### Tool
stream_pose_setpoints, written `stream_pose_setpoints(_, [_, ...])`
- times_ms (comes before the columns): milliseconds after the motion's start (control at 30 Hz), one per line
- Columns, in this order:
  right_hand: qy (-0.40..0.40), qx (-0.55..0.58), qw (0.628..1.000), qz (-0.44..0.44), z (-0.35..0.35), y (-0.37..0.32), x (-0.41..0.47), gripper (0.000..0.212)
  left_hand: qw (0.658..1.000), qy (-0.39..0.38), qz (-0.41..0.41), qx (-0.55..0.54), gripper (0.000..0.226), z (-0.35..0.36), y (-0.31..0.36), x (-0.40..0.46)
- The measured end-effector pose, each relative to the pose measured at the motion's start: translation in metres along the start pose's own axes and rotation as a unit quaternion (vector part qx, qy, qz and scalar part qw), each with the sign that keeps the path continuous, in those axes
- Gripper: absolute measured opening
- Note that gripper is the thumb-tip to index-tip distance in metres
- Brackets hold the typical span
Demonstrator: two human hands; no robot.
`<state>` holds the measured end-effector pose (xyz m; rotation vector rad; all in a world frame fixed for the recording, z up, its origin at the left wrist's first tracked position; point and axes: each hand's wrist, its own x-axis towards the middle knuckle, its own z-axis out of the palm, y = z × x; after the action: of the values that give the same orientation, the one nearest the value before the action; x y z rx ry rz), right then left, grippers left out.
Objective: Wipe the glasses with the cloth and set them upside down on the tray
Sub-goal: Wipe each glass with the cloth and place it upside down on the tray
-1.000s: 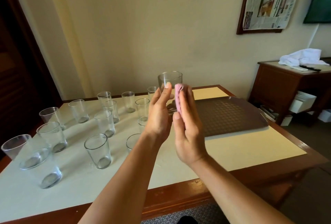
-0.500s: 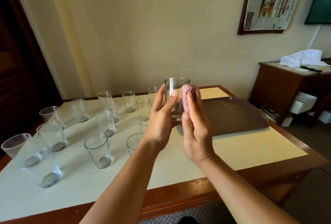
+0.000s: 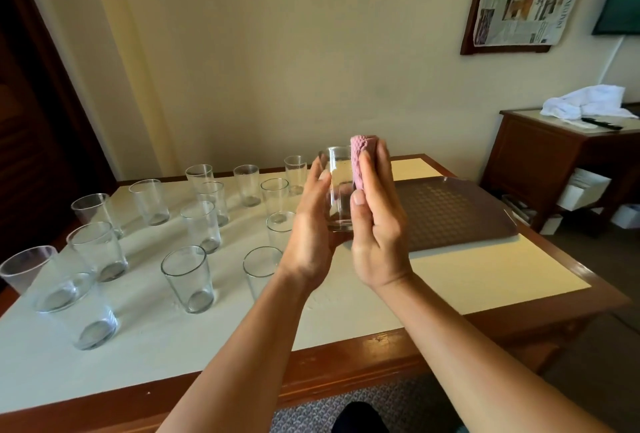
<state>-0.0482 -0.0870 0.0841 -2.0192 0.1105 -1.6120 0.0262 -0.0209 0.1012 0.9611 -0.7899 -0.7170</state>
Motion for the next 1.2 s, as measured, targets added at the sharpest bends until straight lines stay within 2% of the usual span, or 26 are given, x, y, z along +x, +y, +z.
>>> stream_pose_setpoints(67, [-0.023,0.001,1.000,0.004,0.002,0.002,-0.019,0.049,1.000,0.006,-0.002,0.004,0.048,-0.002,0.003,0.002])
stream_pose_setpoints(167, [-0.054,0.010,0.998,-0.014,0.002,0.001,-0.042,0.049,0.999,0.045,0.019,-0.010,0.060,-0.004,0.003,0.002])
stream_pose_setpoints(267, [-0.027,0.002,0.999,-0.040,-0.002,0.003,-0.017,0.049,0.999,0.035,0.024,0.006,0.075,-0.003,-0.004,-0.002])
stream_pose_setpoints(433, [-0.024,0.000,1.000,0.000,0.001,-0.001,-0.018,0.049,0.999,0.021,-0.012,-0.042,0.053,-0.004,0.001,0.000])
stream_pose_setpoints(533, [-0.047,0.022,0.998,0.021,0.004,-0.003,-0.042,0.048,0.998,0.041,-0.004,-0.047,0.059,-0.008,0.005,0.001])
stream_pose_setpoints(633, [-0.015,0.027,0.999,0.036,0.002,-0.002,-0.017,0.048,0.999,0.032,-0.013,-0.037,0.068,-0.003,0.001,-0.006])
stream_pose_setpoints(733, [0.015,0.010,0.999,0.039,0.000,-0.004,0.001,0.048,0.998,0.022,-0.017,-0.054,0.053,0.004,-0.002,-0.006])
stream_pose_setpoints(833, [-0.001,0.024,0.999,0.040,0.001,-0.007,-0.021,0.051,0.998,0.022,-0.019,-0.056,0.041,0.001,0.002,0.000])
stream_pose_setpoints(1033, [0.007,0.041,0.998,0.053,-0.009,-0.001,-0.003,0.050,1.000,-0.001,0.021,-0.022,0.058,0.008,-0.002,-0.010])
stream_pose_setpoints(1100, [0.000,0.044,0.998,0.049,-0.007,-0.002,-0.004,0.050,1.000,0.007,0.030,-0.002,0.055,0.012,-0.001,-0.009])
stream_pose_setpoints(1200, [-0.022,0.067,0.995,0.064,-0.004,-0.004,-0.034,0.050,0.999,0.025,-0.013,-0.022,0.045,0.009,0.006,-0.003])
